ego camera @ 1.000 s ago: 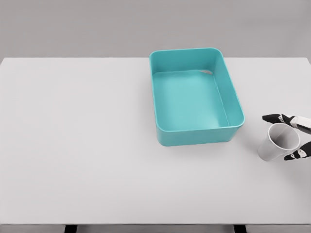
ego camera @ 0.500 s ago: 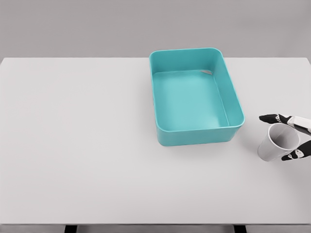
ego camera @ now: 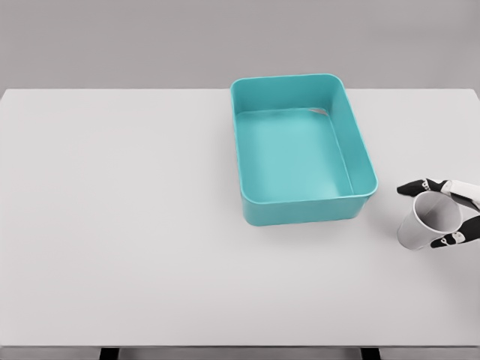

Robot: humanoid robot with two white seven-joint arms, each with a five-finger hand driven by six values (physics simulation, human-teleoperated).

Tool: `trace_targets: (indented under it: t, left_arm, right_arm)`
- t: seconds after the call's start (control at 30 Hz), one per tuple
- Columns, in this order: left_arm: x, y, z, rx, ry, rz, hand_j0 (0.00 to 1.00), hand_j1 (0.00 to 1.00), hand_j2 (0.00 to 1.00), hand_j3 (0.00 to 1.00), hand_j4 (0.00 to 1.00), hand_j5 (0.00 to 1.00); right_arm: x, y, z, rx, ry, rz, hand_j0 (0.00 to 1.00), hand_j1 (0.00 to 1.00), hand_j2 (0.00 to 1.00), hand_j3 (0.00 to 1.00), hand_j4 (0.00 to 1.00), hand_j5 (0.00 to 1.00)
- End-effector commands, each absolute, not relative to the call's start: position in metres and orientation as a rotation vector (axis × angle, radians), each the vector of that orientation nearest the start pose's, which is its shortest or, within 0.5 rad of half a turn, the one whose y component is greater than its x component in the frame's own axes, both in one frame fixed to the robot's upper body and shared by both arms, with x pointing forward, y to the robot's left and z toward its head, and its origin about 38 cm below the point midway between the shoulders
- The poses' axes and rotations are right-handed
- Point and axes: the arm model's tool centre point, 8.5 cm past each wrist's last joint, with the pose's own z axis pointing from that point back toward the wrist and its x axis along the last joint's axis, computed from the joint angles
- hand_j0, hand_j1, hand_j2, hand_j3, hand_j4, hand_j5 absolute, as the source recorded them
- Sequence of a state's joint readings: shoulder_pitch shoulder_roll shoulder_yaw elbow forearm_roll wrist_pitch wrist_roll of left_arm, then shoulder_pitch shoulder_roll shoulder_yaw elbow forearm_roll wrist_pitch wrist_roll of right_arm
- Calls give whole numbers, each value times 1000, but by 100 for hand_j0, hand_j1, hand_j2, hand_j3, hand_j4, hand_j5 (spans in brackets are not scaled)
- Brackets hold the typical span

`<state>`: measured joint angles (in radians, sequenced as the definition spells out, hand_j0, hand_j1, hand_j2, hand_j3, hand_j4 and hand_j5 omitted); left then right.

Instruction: Put the paper cup into the basket with your right arm

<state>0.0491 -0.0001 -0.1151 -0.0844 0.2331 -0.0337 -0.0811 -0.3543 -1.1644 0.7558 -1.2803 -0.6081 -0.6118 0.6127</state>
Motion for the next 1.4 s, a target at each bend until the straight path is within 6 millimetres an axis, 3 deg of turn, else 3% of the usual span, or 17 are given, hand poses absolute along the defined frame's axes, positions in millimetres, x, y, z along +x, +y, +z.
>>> trace_targets:
  t: [0.0, 0.33, 0.63, 0.87, 0.93, 1.37]
  left_arm:
    - [2, 262, -263, -4, -79, 112, 100, 100, 100, 100, 100, 100]
    - [1, 262, -263, -4, -78, 112, 100, 100, 100, 100, 100, 100]
    - [1, 262, -263, -4, -78, 112, 100, 100, 100, 100, 100, 100]
    - [1, 262, -263, -4, -78, 112, 100, 100, 100, 100, 100, 100]
    - [1, 262, -263, -4, -78, 112, 100, 100, 100, 100, 100, 100]
    - [1, 262, -263, -4, -78, 112, 100, 100, 100, 100, 100, 100]
  right_arm:
    - [348, -456, 156, 173, -1315, 1255, 75, 75, 75, 75, 75, 75]
    - [351, -447, 168, 181, -1359, 1273, 71, 71, 71, 71, 71, 71]
    - [366, -450, 203, 115, -1474, 1261, 71, 71, 71, 71, 71, 71]
    - [375, -452, 225, 67, -1552, 1251, 58, 58, 58, 58, 58, 58]
    - [379, -452, 230, 55, -1571, 1244, 60, 60, 60, 60, 60, 60]
    - [415, -424, 245, 10, -1770, 1196, 61, 61, 61, 61, 61, 61]
